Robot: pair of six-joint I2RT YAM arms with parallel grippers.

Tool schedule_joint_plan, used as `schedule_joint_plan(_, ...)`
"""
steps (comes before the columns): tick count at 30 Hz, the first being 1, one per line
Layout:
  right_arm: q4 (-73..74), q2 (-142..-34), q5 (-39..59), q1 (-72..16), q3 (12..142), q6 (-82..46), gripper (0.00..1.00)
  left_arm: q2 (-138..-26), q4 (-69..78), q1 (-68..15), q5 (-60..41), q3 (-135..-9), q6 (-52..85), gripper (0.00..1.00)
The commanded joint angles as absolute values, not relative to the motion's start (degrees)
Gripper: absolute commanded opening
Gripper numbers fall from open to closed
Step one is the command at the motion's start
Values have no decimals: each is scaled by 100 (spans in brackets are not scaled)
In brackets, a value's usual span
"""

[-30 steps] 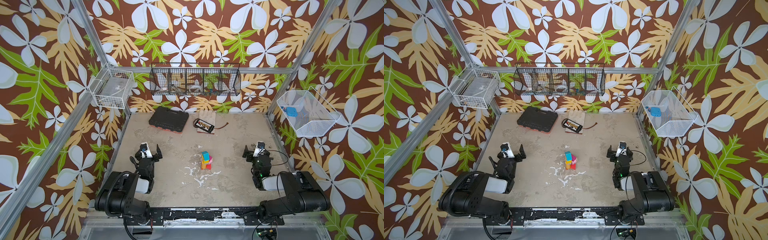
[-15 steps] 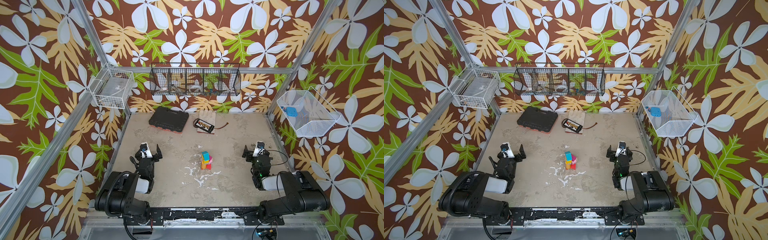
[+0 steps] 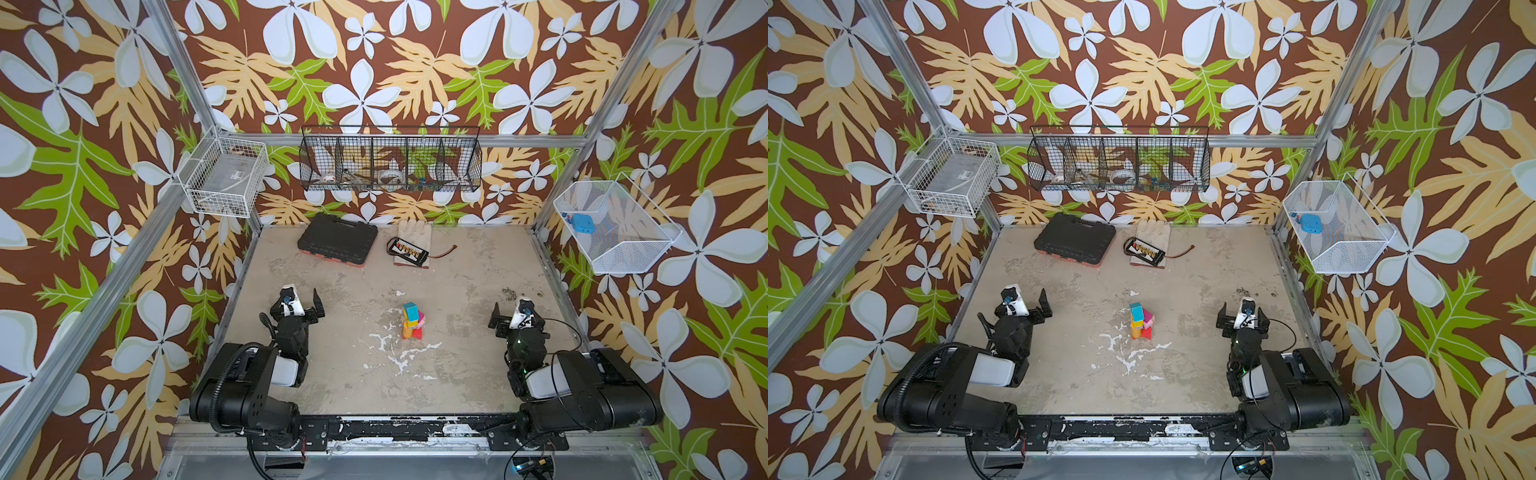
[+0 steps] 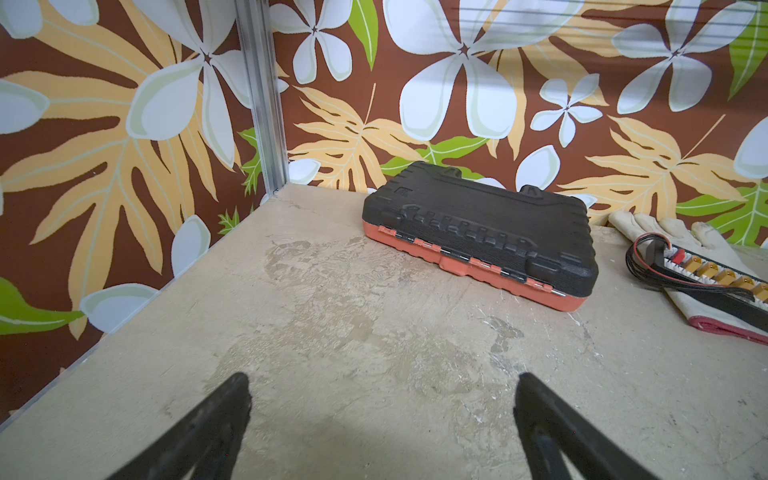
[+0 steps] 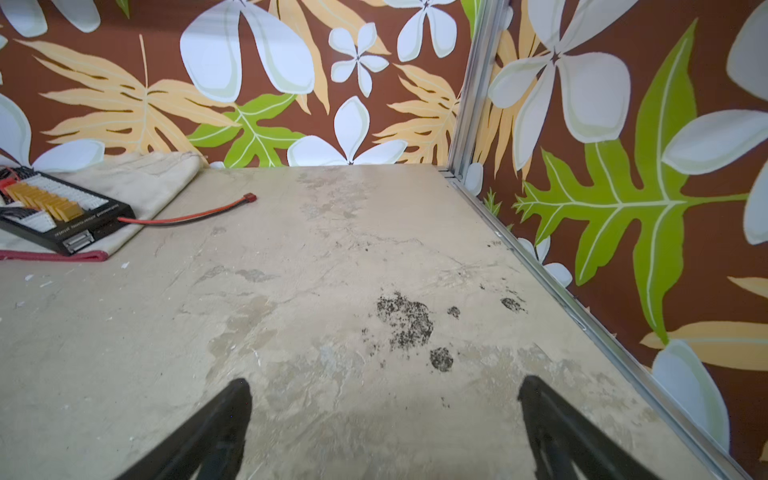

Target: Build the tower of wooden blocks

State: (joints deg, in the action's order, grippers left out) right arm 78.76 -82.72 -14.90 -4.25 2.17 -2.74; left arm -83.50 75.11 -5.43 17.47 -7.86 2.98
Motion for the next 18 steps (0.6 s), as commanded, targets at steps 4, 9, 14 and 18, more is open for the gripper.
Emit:
schedule_joint_plan(4, 6860, -8388, -1177, -243, 1081, -420, 100, -8350, 7632, -536, 1731, -801, 351, 100)
schedule_joint_plan(9, 6916, -8380, -1182, -246, 1070, -412, 100, -8350, 7624, -533, 1737, -801, 348, 100)
schedule_joint_plan(14, 6882, -8461, -1178, -249, 1133, -407, 100, -8350, 7629, -535, 1734, -804, 349, 100)
schedule_joint_plan(18, 6917, -8408, -1178, -246, 1090, -395, 100, -8350, 7637, -536, 1740, -801, 347, 100)
